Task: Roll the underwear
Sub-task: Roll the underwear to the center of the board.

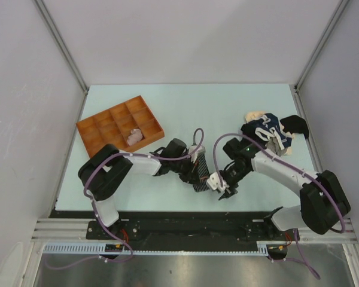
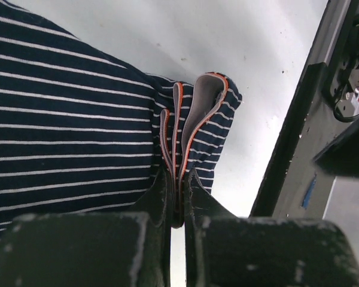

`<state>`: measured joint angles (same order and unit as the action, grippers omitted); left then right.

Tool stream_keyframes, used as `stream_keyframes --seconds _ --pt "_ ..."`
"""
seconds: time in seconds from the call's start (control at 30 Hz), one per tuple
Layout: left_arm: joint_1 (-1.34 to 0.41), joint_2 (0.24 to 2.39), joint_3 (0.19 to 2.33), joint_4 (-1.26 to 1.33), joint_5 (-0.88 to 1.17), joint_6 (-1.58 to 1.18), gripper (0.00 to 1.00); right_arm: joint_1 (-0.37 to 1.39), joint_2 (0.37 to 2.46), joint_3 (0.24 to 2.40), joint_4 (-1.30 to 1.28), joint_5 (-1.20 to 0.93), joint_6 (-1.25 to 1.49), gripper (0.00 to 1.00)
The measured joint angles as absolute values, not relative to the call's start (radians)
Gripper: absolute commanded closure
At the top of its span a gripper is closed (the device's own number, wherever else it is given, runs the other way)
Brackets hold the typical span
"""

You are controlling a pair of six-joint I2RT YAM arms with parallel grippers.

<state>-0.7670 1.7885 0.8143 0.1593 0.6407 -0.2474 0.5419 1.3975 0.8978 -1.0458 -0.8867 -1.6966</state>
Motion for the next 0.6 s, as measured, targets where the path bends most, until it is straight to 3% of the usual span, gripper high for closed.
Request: stream_keyframes --seconds 0.17,0.6 --pt "-0.76 1.799 0.826 0.147 0.655 -0.261 1.0 0.683 1.371 0.796 -0.77 -0.739 -1.611 0.4" --pt "-0.757 1.799 0.821 0.158 0.656 -0.273 0.99 0.73 1.422 0.722 -0.475 -0.538 -1.503 0.39"
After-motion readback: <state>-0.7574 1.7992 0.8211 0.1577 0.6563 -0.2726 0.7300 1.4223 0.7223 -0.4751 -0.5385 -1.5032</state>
